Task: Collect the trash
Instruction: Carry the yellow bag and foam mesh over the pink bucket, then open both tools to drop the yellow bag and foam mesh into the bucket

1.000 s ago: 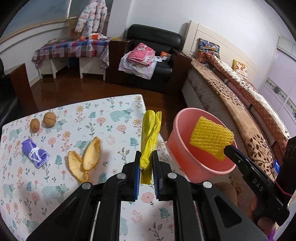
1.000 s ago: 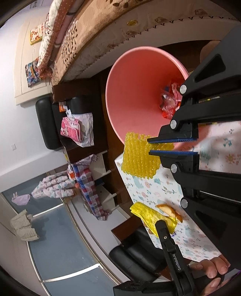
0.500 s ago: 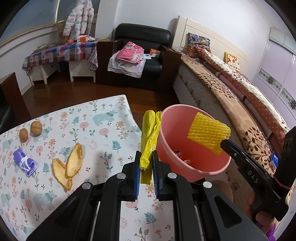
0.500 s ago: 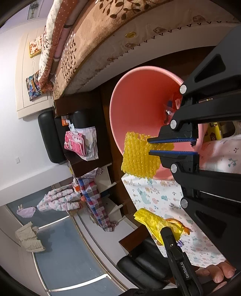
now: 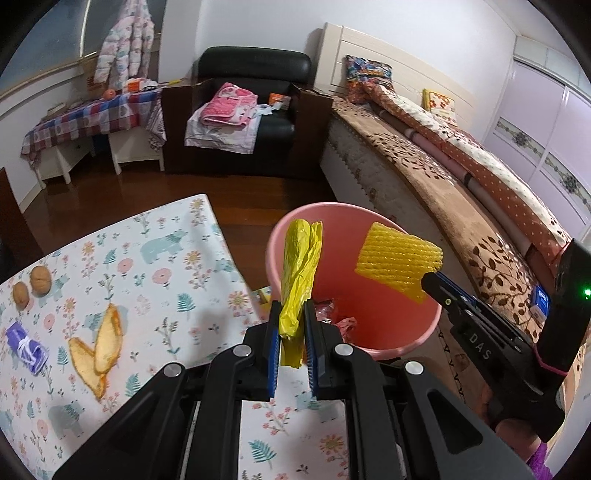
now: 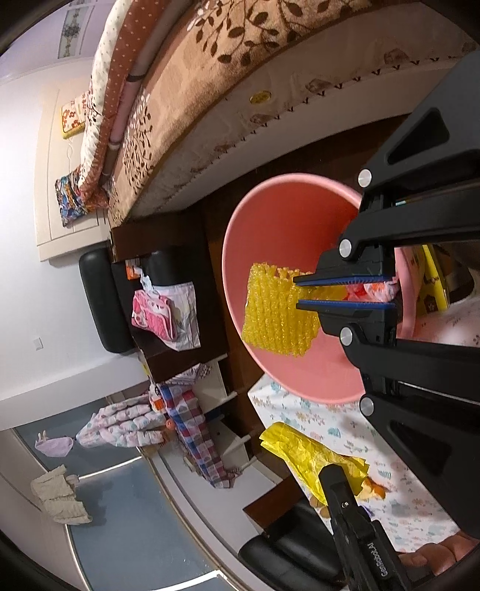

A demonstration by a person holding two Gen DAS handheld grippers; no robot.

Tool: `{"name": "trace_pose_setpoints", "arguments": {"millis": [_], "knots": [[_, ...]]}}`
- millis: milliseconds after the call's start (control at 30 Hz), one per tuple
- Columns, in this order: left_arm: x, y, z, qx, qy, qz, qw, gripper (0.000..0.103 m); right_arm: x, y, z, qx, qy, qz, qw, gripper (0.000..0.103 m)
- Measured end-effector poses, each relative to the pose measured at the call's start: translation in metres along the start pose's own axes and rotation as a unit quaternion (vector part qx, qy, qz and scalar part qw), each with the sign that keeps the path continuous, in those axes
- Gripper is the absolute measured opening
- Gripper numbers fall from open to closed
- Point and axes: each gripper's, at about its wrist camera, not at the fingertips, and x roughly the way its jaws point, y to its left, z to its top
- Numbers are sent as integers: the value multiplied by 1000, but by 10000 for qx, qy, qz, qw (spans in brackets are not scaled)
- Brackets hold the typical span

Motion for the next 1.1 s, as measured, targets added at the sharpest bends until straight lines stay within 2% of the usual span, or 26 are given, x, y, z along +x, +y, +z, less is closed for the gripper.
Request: {"name": "trace_pose_setpoints", "arguments": {"millis": [400, 1100], "knots": [[24, -25, 7, 242, 130, -232, 9994, 11, 7, -13, -1, 39, 11, -268, 9996, 8], [58, -51, 10, 468, 401, -421, 9972, 11, 12, -22, -2, 114, 32, -466, 9988, 8]]}}
